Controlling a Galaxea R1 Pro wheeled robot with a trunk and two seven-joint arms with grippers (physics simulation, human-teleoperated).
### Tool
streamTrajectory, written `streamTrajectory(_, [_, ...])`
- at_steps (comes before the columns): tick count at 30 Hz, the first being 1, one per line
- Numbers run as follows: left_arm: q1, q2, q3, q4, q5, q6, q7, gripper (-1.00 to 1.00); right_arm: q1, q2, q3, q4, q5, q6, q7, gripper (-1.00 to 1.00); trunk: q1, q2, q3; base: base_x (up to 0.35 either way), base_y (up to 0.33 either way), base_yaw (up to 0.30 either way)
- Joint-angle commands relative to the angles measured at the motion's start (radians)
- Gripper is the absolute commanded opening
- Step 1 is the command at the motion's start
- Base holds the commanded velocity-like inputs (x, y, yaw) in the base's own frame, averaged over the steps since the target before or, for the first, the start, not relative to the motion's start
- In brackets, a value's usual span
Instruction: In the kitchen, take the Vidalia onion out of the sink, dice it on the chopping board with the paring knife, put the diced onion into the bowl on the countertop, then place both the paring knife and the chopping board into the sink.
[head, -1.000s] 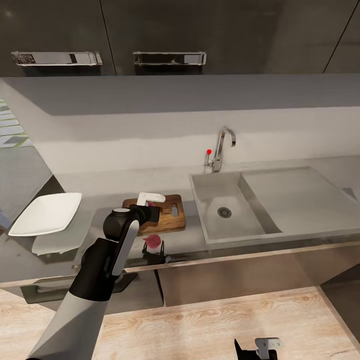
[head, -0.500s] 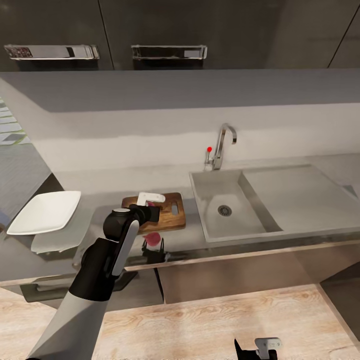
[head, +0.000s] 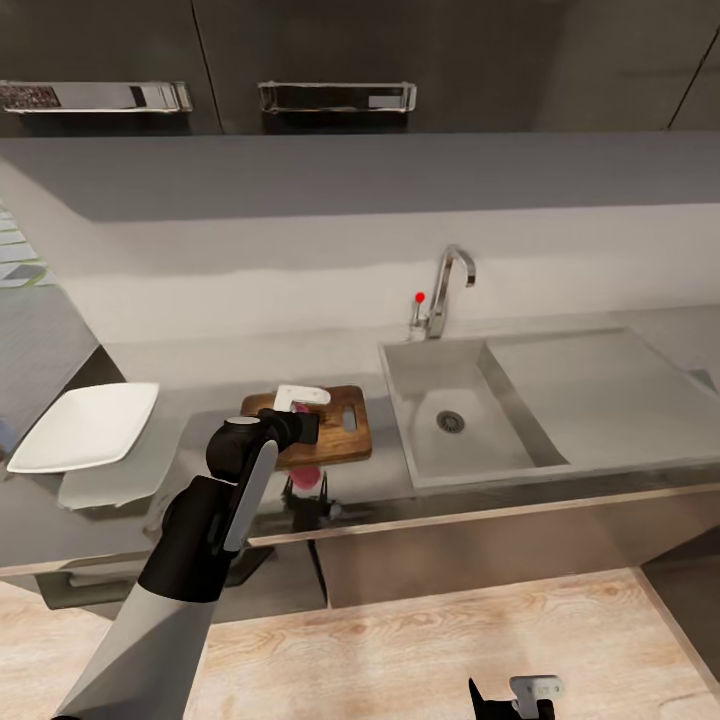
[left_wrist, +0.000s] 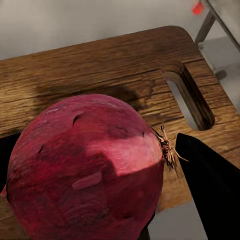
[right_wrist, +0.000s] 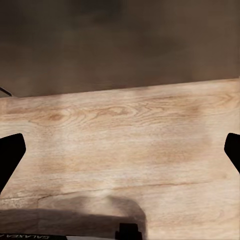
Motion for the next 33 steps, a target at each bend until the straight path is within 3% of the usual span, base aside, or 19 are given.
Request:
streamTrajectory(1, [-0.001,0.000,-0.001,-0.001,0.010,0.004,0.010,-1.00,-0.001,0.002,-0.008,-0.001,0.008,-0.004,0.009,1.00,0.001,-0.001,-0.001,0.263,0.000,0.000])
streamTrajectory(9, [-0.001,0.000,-0.001,0.000,0.010,0.004,0.010,-1.00,-0.001,0.002,-0.008,-0.001,0.008,-0.004,0.009,1.00,0.001,-0.001,-0.001,0.112,0.000,0.000])
streamTrajectory(33, [-0.001,0.001,-0.001,0.000,0.010,0.004,0.010,-1.00,-0.001,0.002,-0.008,-0.001,0.008,-0.004,0.009,1.00,0.001,-0.001,-0.001,-0.022,0.019,0.000])
